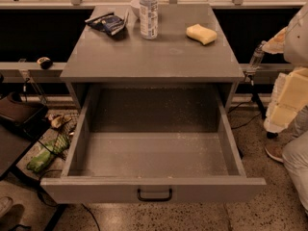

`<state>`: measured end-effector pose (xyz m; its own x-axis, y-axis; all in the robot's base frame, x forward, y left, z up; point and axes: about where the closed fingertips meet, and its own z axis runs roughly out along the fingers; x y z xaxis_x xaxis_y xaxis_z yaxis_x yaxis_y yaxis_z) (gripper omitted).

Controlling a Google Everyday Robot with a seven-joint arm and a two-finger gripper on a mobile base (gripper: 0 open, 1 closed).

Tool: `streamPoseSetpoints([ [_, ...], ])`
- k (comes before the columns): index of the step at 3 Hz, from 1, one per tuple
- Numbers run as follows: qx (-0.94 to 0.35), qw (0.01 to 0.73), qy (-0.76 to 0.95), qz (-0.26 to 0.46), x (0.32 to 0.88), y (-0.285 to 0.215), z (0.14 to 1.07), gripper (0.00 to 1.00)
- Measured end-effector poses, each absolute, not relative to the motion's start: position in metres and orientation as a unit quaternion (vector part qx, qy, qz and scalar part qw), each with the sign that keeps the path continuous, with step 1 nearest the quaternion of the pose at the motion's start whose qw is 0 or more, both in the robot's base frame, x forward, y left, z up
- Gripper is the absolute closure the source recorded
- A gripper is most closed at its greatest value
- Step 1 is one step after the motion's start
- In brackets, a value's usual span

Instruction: Close top drawer

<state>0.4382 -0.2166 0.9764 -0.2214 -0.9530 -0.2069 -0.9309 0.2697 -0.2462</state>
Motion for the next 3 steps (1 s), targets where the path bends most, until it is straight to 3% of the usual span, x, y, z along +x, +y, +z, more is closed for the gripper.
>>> streamPoseSetpoints([
  [2,-0.607,0.154,0.777,-0.053,0.428,-0.215,0.949,0.0],
  [3,-0.615,0.181,0.765,-0.066,0.395,-0.205,0.924,0.19],
])
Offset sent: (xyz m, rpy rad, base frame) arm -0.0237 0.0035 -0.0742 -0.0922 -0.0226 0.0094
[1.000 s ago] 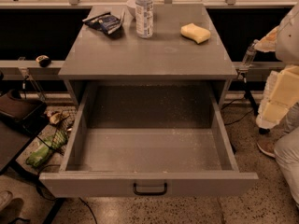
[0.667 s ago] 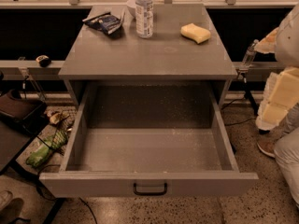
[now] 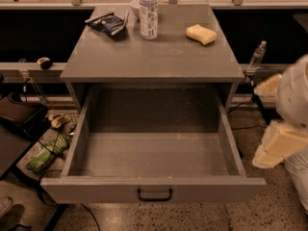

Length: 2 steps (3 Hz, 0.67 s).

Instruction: Close top drawer

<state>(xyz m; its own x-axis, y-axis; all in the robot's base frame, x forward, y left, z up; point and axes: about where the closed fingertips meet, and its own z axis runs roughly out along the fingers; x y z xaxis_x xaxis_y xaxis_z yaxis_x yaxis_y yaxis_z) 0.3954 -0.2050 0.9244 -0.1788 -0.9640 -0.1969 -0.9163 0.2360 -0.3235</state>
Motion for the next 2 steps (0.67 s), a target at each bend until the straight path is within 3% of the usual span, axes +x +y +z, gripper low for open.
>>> streamPoseSetpoints([
  [2,-0.609,0.243,0.751,-0.074,0.329,-0.19,0.851,0.66],
])
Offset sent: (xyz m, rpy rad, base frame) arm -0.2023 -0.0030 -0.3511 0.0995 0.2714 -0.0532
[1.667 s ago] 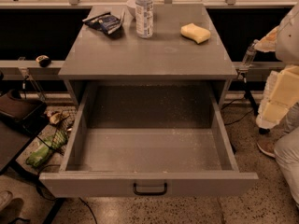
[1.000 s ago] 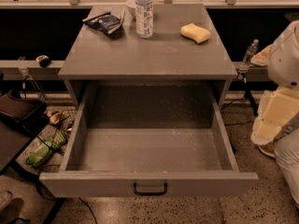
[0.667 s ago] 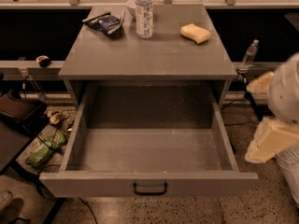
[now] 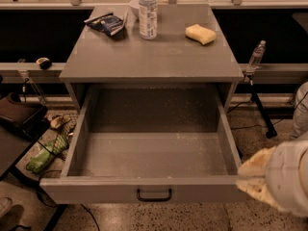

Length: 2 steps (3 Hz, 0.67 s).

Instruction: Close top drawer

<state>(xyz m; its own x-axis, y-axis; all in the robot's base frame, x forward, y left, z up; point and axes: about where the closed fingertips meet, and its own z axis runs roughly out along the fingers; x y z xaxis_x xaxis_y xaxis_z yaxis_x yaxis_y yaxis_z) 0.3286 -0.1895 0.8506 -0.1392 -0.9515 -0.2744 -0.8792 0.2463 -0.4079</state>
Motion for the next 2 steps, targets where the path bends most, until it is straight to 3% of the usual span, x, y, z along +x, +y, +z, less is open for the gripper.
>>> streamPoseSetpoints([
  [1,-0.604,0.263,0.751,-0.048,0.309,-0.175,0.783,0.89],
  [2,-0.594,0.243,0.767,0.0,0.287,-0.169,0.681,1.0],
])
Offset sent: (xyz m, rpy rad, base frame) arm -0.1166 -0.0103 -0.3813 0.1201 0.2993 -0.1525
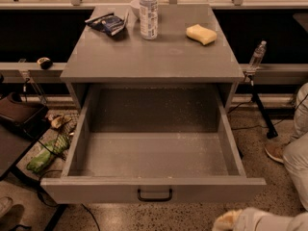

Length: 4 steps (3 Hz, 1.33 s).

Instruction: Close top drawer

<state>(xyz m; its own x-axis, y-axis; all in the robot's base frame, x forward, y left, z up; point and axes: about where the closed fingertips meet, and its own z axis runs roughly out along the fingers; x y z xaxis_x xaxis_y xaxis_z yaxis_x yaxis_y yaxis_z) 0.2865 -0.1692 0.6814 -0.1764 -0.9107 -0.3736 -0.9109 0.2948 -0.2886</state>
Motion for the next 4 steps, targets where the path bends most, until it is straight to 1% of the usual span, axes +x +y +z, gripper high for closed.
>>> streamPoseSetpoints([
  [1,-0.542,0.206,0.814,0.04,0.244,-0.193,0.579,1.0],
  [2,-0.493,0.224,0.84,0.043,0.246,-0.21,0.529,1.0],
  [3,-0.47,0.268,0.841,0.021,0.281,-0.219,0.518,1.0],
  [4,-0.471,0.314,0.825,0.003,0.323,-0.216,0.528,1.0],
])
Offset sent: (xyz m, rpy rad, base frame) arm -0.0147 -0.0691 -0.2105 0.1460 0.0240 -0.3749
